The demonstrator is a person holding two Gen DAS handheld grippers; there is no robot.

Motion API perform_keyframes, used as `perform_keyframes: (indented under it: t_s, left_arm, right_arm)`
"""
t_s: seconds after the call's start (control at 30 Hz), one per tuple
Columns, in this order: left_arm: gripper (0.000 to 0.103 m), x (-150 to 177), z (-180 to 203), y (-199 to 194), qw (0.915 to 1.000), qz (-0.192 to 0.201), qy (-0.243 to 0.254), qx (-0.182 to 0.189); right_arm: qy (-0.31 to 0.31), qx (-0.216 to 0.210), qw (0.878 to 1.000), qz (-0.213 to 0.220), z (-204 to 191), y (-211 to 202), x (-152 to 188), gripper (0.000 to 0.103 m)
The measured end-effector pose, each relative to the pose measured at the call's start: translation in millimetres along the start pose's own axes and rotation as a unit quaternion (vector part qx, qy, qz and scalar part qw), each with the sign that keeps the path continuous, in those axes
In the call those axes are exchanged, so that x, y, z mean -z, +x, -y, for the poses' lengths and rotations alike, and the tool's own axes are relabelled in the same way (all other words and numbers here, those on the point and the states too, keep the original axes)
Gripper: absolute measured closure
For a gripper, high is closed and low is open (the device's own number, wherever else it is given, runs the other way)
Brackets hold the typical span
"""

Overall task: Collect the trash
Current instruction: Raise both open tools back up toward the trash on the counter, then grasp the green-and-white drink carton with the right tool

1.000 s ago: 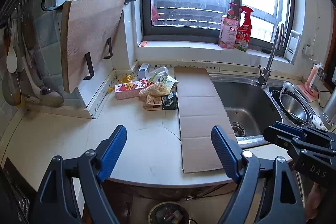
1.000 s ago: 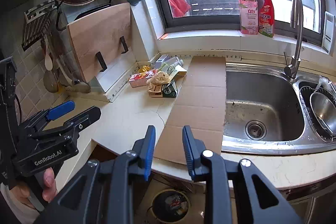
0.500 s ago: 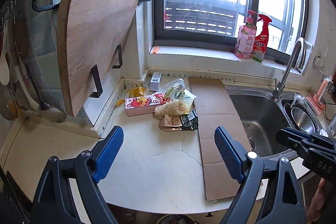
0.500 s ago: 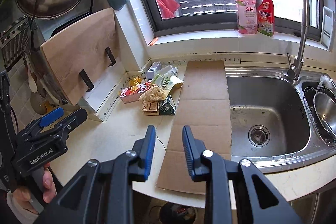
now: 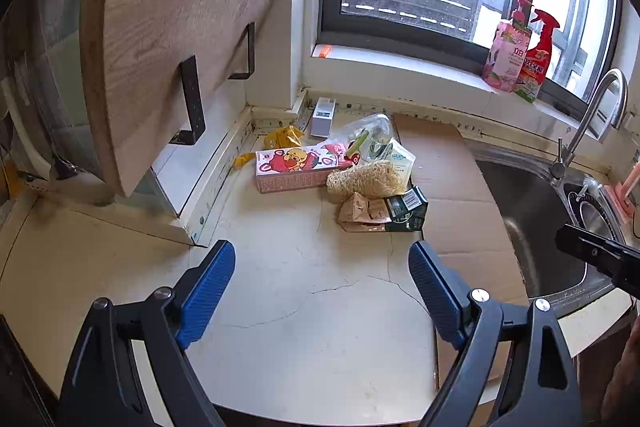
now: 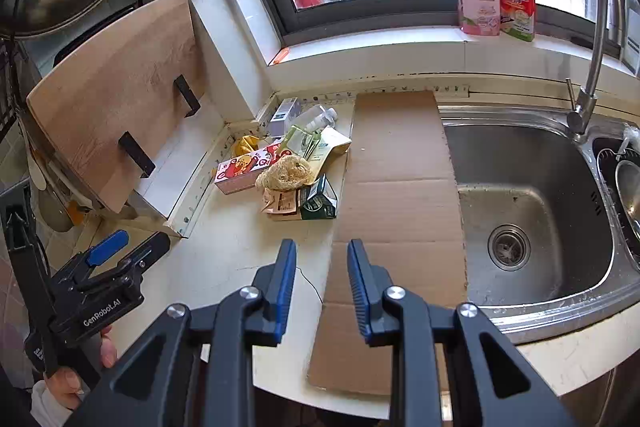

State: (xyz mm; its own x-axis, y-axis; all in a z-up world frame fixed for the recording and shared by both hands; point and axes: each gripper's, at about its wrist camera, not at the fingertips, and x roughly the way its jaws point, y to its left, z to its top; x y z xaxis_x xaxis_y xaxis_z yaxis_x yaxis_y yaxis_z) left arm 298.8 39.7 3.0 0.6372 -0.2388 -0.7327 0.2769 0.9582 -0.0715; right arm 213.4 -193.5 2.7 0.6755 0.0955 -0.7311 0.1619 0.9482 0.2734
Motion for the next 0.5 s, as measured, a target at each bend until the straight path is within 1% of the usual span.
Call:
perform_keyframes:
  t_s: [0.13, 0.17, 0.23, 0.3, 0.47, 0.5]
  left_arm:
    - [0.016, 2.0, -0.4, 18.3, 0.9998, -0.015, 0.001, -0.016]
    - [0.016, 1.6, 0.2, 22.3, 0.9996, -0.018, 0.003, -0.022]
    - [0.016, 0.0, 2.5, 27.5, 0.9993, -0.022, 0.006, -0.03]
    - [0.016, -2.9, 4.9, 33.8, 0.9988, -0.026, 0.01, -0.041]
    - [0.016, -13.8, 7.9, 52.7, 0.9974, -0.04, 0.017, -0.057]
    - [0.016, -15.7, 7.4, 57.4, 0.9971, -0.044, 0.017, -0.06]
  right_arm:
    - [-0.002, -0.022, 1.0, -0.019, 2.3, 29.7, -8.7, 0.076]
    - [-0.003, -0.033, 0.999, -0.026, 2.7, 39.0, -11.0, 0.074]
    - [-0.006, -0.05, 0.998, -0.039, 3.5, 57.2, -15.7, 0.055]
    - [-0.016, -0.062, 0.997, -0.044, 3.1, 74.3, -19.5, 0.05]
    - [-0.075, -0.071, 0.992, -0.067, -1.0, 125.7, -34.1, 0.049]
    - [-0.085, -0.075, 0.991, -0.07, -1.3, 135.7, -36.6, 0.047]
